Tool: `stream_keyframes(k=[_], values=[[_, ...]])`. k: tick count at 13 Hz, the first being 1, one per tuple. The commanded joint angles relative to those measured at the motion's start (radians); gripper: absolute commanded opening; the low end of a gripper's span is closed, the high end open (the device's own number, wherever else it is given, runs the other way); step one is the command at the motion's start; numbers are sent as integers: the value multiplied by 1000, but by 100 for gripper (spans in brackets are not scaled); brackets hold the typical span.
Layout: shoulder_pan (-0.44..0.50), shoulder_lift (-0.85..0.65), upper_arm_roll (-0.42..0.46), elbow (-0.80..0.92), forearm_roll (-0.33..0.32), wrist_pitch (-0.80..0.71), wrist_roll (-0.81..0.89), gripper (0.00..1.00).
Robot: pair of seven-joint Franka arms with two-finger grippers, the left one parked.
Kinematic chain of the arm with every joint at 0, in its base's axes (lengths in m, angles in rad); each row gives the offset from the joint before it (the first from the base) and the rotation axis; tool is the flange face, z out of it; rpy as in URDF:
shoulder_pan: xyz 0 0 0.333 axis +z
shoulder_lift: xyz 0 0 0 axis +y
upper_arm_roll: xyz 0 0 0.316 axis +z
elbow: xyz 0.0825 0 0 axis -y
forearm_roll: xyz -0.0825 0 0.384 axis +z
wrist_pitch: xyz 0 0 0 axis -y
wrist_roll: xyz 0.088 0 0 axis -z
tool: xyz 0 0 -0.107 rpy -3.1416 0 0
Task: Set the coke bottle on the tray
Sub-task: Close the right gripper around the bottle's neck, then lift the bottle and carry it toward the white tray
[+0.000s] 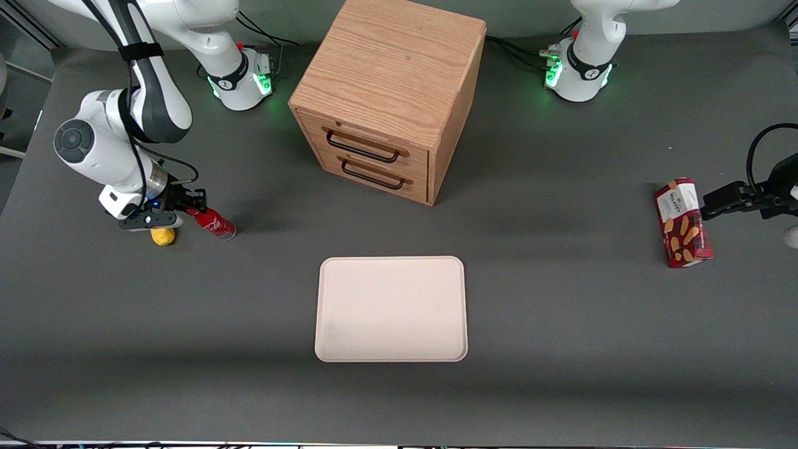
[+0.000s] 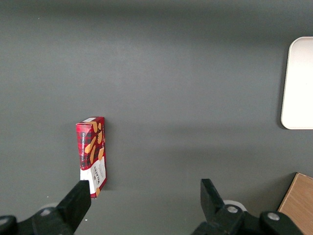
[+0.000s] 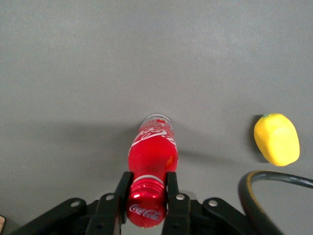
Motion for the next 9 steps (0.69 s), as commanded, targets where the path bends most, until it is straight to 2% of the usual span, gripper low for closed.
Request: stream_keyframes(k=[1,4,9], values=[[0,-29,0,126,-3,-119,-16,0],[0,43,6,431,-3,-374,-16,0],[7,285,34,982,-1,-710,-8,0]])
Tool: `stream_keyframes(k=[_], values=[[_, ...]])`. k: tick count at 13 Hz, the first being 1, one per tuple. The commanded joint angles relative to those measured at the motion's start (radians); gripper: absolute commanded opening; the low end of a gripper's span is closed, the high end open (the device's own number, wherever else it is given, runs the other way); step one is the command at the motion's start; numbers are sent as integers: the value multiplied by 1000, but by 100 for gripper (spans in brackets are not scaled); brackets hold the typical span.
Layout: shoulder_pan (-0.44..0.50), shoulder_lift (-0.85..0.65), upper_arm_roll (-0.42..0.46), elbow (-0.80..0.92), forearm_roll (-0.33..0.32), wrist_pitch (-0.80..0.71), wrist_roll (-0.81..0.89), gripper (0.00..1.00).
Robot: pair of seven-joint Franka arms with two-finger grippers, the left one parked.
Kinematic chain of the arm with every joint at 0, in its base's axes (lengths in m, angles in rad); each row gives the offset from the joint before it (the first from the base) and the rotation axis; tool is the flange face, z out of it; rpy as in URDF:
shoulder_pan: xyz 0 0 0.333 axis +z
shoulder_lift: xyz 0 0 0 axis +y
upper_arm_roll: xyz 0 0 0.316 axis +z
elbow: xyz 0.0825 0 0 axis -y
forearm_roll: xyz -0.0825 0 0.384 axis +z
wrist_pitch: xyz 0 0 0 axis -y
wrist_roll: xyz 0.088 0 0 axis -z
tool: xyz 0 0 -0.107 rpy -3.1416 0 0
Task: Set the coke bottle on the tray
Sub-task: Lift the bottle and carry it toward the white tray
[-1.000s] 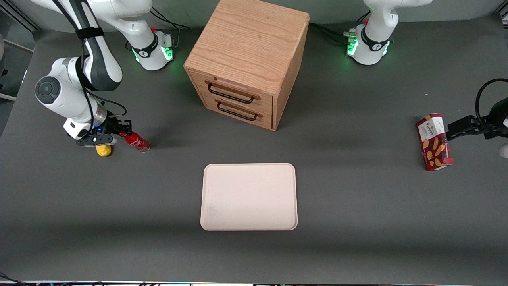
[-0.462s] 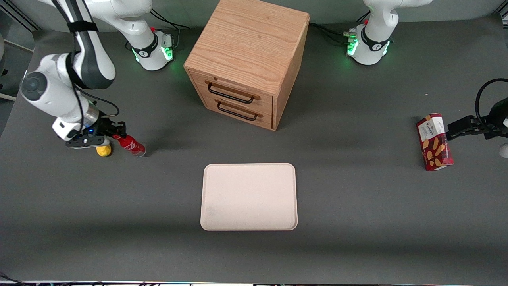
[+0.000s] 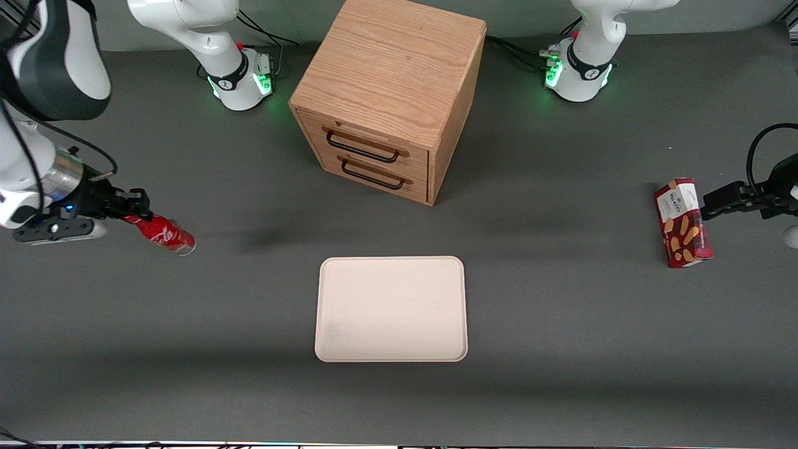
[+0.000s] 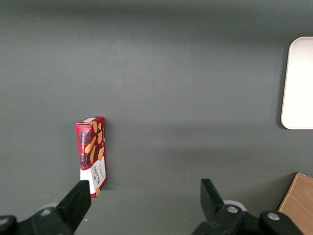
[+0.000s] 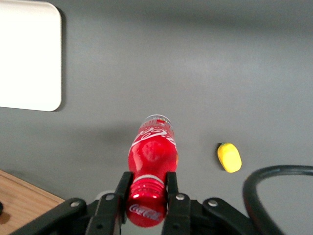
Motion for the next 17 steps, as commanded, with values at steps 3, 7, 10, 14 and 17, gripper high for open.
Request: stream_keyframes(k=[3,7,10,14,17], values=[[18,314,36,524,-8,-230,9,0],[19,458,182,713,-87,-219,136,0],[31,534,274,766,-95,-131,268,0],[91,578,312,766,-144,-37,306,0],[119,643,343,764,-165,20,336,0]])
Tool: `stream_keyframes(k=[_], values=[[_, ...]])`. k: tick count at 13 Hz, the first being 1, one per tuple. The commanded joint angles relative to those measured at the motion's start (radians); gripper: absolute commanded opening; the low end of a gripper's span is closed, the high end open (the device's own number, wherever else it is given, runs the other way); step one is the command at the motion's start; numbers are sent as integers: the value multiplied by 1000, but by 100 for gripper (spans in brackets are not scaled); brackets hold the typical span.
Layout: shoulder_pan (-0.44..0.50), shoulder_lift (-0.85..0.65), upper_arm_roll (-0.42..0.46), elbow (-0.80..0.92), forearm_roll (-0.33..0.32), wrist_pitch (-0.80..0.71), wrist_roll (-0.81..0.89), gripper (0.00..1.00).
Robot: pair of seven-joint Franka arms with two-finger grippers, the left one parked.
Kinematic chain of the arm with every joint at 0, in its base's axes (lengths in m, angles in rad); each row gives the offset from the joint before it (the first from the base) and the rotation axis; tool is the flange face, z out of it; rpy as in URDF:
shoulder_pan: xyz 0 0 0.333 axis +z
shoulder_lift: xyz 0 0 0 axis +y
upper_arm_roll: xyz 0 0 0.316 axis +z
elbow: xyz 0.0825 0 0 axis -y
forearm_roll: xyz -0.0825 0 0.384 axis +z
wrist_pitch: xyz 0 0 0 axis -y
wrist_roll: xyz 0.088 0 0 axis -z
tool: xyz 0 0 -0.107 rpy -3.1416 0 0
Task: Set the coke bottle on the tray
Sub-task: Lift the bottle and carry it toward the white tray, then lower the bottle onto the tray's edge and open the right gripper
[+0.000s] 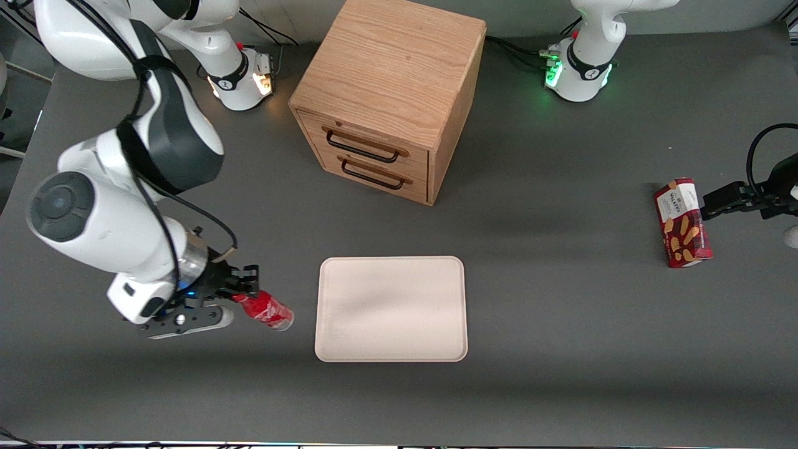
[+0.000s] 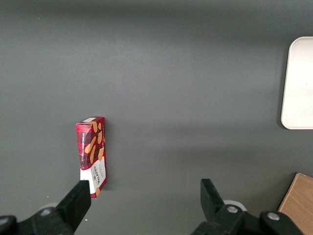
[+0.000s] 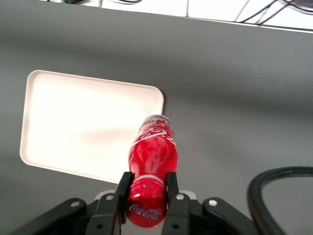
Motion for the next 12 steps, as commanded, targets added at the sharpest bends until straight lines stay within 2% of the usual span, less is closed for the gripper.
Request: stream_keyframes(k=[1,3,6,8,12], values=[[41,83,22,52,-54,44,34,0],[67,133,23,52,-97,77,34,0],[82,191,23,45,-106,136,39,0],[84,222,23,45,-152,160,39,0],[90,242,23,43,-157,174,40,0]])
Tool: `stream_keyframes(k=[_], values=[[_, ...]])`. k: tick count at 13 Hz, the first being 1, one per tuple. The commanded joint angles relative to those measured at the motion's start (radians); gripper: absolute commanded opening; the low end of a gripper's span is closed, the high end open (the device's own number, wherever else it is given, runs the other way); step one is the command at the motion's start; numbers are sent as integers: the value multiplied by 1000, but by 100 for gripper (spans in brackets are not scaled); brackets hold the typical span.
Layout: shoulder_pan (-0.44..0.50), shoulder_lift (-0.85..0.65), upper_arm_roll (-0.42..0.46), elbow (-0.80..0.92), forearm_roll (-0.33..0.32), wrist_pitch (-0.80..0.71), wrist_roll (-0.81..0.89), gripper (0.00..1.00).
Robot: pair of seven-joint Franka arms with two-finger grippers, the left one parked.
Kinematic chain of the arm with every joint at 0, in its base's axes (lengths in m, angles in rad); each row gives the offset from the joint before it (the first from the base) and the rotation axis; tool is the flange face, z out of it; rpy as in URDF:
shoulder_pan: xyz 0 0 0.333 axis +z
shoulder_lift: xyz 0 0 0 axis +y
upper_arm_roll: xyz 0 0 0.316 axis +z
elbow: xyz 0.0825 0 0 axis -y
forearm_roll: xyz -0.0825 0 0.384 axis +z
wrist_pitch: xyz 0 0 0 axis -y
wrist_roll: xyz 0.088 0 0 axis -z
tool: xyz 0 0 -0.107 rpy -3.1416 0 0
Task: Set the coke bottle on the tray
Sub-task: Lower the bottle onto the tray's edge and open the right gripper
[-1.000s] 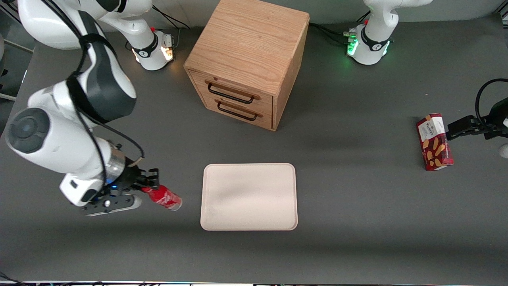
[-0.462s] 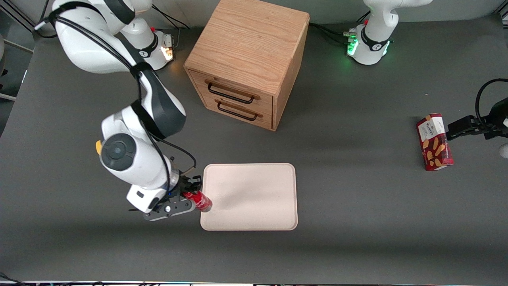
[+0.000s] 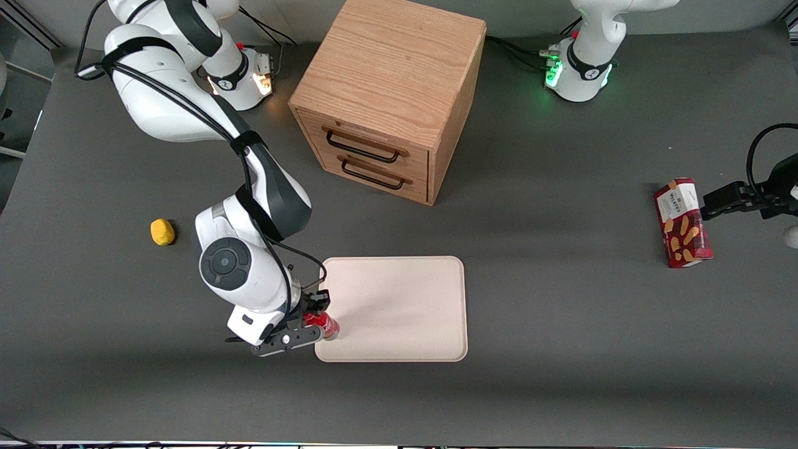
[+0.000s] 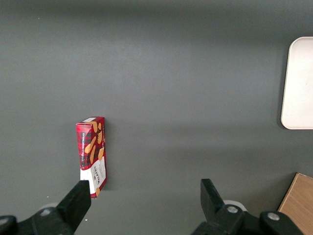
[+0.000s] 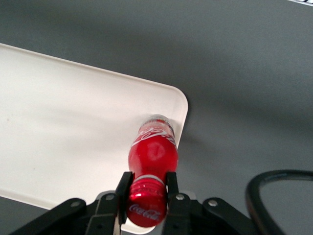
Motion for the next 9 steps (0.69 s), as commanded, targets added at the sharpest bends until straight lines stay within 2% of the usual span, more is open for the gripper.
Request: stream_keyframes(k=[1,2,4,6,7,9], values=[[13,13,9,40,-29,-2,33,0],[20,17,9,40,-29,4,42,9],[23,20,7,17,-42,56,56,13],[22,20,9,6,-56,73,59,22],[19,20,9,6,-56,76,59,31],[16,20,9,5,-56,76,60,60]])
